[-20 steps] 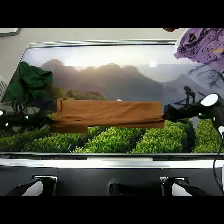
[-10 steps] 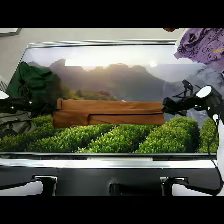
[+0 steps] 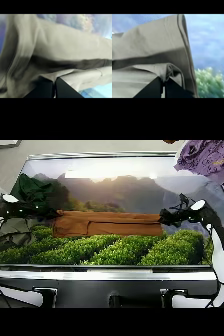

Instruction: Fold the clothes and pants, and hang the long-sleeved shirts on hangers.

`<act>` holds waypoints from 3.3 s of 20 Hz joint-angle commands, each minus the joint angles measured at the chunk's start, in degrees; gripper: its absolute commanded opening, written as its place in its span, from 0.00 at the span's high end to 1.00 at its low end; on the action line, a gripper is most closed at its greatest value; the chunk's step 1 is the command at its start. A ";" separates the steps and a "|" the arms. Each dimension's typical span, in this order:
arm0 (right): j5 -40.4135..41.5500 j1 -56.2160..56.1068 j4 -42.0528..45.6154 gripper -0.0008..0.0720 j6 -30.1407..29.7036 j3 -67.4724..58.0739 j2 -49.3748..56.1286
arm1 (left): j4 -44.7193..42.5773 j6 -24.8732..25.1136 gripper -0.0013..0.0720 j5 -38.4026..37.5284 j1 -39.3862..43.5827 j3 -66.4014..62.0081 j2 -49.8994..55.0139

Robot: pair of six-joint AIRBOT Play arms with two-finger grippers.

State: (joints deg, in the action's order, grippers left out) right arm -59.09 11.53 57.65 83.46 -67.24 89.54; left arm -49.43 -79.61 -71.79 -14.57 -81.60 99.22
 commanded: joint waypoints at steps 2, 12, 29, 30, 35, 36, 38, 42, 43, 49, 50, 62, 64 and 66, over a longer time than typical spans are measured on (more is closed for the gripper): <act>3.28 -0.07 -3.58 0.96 -1.20 -0.04 1.95 | 0.55 2.10 0.96 2.47 2.49 -3.17 4.11; 2.08 0.35 -4.42 0.69 -0.94 -0.07 2.99 | 0.57 2.10 0.81 7.15 4.28 -3.26 4.79; -14.25 16.59 -25.42 0.07 -13.05 -3.67 12.09 | 0.35 1.55 0.13 6.71 3.23 -3.37 -6.93; -14.01 16.59 -25.27 0.07 -13.20 -3.67 12.55 | 0.35 1.57 0.13 6.73 3.23 -3.37 -6.93; -11.80 13.88 -23.89 0.07 -13.09 -3.67 14.71 | 0.35 1.57 0.14 6.73 3.23 -3.37 -6.93; -11.56 12.74 -22.86 0.07 -12.66 -3.67 15.21 | 0.35 1.57 0.14 6.73 3.23 -3.37 -6.93; -10.95 10.62 -21.53 0.07 -12.24 -3.67 16.00 | 0.35 1.60 0.13 6.73 3.23 -3.37 -6.93; -9.40 5.57 -21.51 0.09 -12.09 -3.67 16.31 | 0.35 1.60 0.14 6.75 3.23 -3.37 -6.93; -8.83 4.55 -21.42 0.21 -12.09 -3.67 16.28 | 0.37 1.60 0.14 6.73 3.23 -3.37 -6.93; -6.93 3.56 -20.70 0.96 -9.86 -3.69 11.82 | 1.18 1.01 0.69 4.74 3.96 -3.32 -6.93; -6.99 3.56 -19.69 0.96 -8.87 -3.76 9.53 | 1.46 1.03 0.96 4.28 4.63 -3.32 -6.91; -38.01 3.56 5.33 0.96 17.51 -34.29 -7.80 | 5.05 -21.42 0.96 29.03 42.23 -3.34 2.69; -41.13 3.56 5.57 0.96 19.28 -38.75 -9.53 | 11.45 -21.59 0.96 35.50 48.46 -3.39 5.49; -42.82 3.56 5.64 0.96 20.50 -41.81 -11.41 | 18.38 -21.59 0.96 39.63 53.00 -3.91 7.98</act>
State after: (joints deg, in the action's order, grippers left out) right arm -96.25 15.14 62.02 100.29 -103.39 80.58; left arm -39.62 -98.91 -41.36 30.68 -85.06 103.66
